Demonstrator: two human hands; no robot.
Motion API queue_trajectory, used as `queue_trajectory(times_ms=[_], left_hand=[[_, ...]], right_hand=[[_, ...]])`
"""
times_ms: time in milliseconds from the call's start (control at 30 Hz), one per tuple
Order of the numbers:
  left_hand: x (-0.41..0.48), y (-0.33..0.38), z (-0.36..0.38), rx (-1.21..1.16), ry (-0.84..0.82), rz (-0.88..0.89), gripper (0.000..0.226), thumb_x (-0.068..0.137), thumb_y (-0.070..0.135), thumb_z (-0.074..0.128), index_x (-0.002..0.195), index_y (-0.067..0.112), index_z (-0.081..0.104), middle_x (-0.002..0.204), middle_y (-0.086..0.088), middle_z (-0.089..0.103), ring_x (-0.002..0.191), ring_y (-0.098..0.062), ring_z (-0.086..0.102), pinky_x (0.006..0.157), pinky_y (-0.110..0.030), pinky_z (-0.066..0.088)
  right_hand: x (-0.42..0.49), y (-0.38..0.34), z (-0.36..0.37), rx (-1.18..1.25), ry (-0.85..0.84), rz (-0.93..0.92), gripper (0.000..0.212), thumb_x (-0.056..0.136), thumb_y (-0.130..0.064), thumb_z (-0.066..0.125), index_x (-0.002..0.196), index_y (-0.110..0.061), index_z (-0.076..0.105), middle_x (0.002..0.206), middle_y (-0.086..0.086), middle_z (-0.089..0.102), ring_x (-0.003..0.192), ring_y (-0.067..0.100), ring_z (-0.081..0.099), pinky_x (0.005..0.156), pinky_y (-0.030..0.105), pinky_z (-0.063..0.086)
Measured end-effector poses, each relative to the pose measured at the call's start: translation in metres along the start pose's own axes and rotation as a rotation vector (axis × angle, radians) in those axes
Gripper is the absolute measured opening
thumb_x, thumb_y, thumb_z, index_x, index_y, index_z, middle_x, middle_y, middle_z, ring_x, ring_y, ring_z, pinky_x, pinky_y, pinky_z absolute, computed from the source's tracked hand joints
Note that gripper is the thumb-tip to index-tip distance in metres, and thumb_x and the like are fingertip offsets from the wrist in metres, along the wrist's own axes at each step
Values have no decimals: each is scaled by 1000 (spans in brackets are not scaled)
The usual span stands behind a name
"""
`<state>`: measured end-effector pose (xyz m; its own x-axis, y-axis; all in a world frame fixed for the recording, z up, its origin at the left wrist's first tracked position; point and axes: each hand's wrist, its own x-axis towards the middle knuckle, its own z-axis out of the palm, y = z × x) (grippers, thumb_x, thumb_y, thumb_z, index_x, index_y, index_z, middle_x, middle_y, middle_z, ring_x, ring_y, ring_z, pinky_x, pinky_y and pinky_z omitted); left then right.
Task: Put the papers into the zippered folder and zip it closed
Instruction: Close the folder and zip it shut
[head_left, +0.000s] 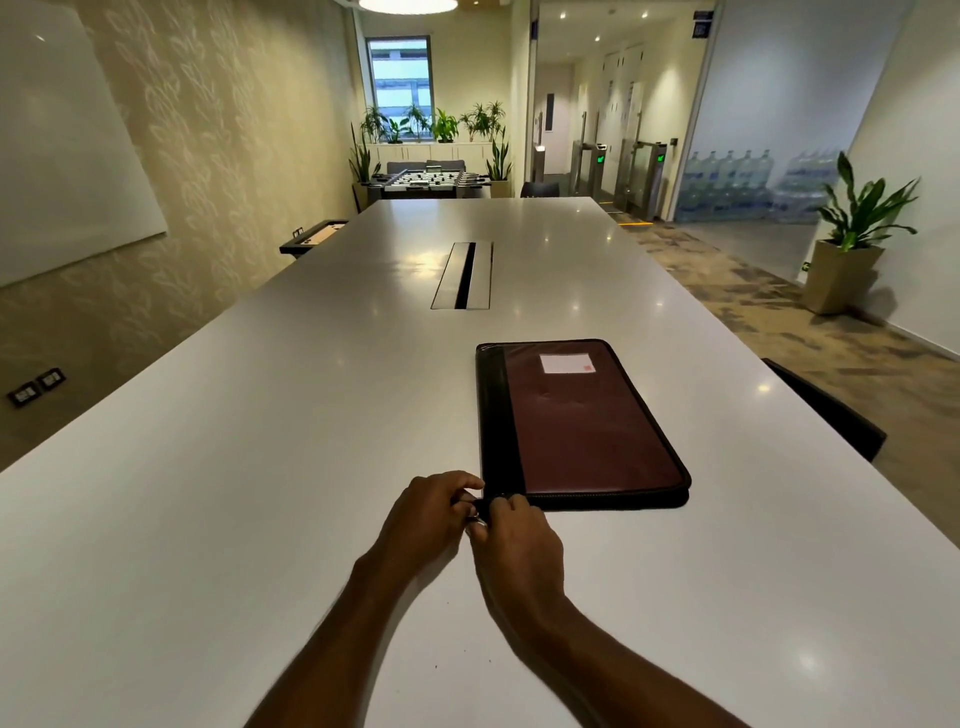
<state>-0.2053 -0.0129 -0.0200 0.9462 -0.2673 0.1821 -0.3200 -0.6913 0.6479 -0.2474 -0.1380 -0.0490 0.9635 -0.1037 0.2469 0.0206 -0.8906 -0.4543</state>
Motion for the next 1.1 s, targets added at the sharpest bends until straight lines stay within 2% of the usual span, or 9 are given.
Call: queue_trajectory(times_ms=[100, 200, 333, 500, 633, 800, 933, 1033, 1100], left_hand=[[0, 0, 1, 13, 1, 25, 26, 89, 13, 59, 111, 23, 68, 93, 7, 74, 76, 8, 61, 75, -7, 47], [0, -3, -1, 72, 33, 21, 27, 88, 11, 59, 110, 23, 69, 94, 6, 75, 79, 4, 62, 70, -1, 39], [1, -10, -4, 149, 87, -12, 25, 87, 12, 60, 107, 24, 70, 94, 3, 74, 85, -12, 67, 69, -16, 43], [0, -8, 0, 219, 117, -33, 27, 86, 13, 56, 104, 28, 70, 83, 3, 73, 72, -13, 64, 63, -27, 49], [3, -6, 2, 264, 121, -29, 32, 81, 6, 57, 101, 27, 70, 81, 4, 72, 72, -15, 65, 63, -31, 51], [9, -8, 5, 303, 88, -54, 33, 81, 5, 56, 103, 25, 70, 86, 2, 73, 76, -16, 65, 66, -30, 52], [17, 11, 6, 398, 34, -90, 36, 83, 10, 54, 114, 23, 66, 106, -1, 69, 93, -20, 64, 70, -25, 44], [26, 47, 23, 305, 118, 116, 33, 80, 14, 58, 112, 14, 66, 112, -5, 66, 101, -25, 60, 80, -29, 45], [33, 73, 44, 274, 65, 212, 41, 82, 22, 60, 123, 16, 60, 128, -4, 58, 117, -22, 52, 97, -30, 41]], right_hand=[[2, 1, 3, 7, 23, -4, 24, 98, -32, 42, 106, -20, 60, 105, 0, 63, 93, 17, 57, 73, 31, 49], [2, 3, 4, 18, 56, 18, 22, 98, -31, 43, 103, -19, 61, 101, 0, 63, 90, 17, 59, 70, 31, 47], [7, 18, -7, 13, 94, 86, 20, 96, -31, 47, 98, -19, 63, 94, -1, 64, 84, 18, 61, 68, 31, 47], [10, 63, -30, -26, 168, 244, 29, 91, -29, 53, 64, -24, 43, 66, -7, 56, 59, 13, 52, 56, 27, 34], [12, 101, -52, -28, 210, 339, 32, 89, -28, 54, 59, -20, 45, 59, -8, 52, 52, 11, 49, 53, 28, 34], [13, 154, -82, -64, 282, 452, 28, 89, -28, 56, 63, -19, 53, 61, -5, 55, 53, 17, 49, 53, 28, 37], [18, 173, -95, -82, 247, 416, 26, 89, -27, 53, 63, -19, 54, 62, -4, 55, 57, 18, 54, 54, 30, 44], [19, 177, -95, -27, 232, 385, 26, 88, -23, 53, 62, -20, 54, 63, -4, 56, 58, 17, 56, 53, 31, 46], [19, 181, -95, -17, 226, 368, 26, 86, -22, 53, 60, -21, 53, 62, -6, 56, 57, 14, 55, 51, 30, 45]])
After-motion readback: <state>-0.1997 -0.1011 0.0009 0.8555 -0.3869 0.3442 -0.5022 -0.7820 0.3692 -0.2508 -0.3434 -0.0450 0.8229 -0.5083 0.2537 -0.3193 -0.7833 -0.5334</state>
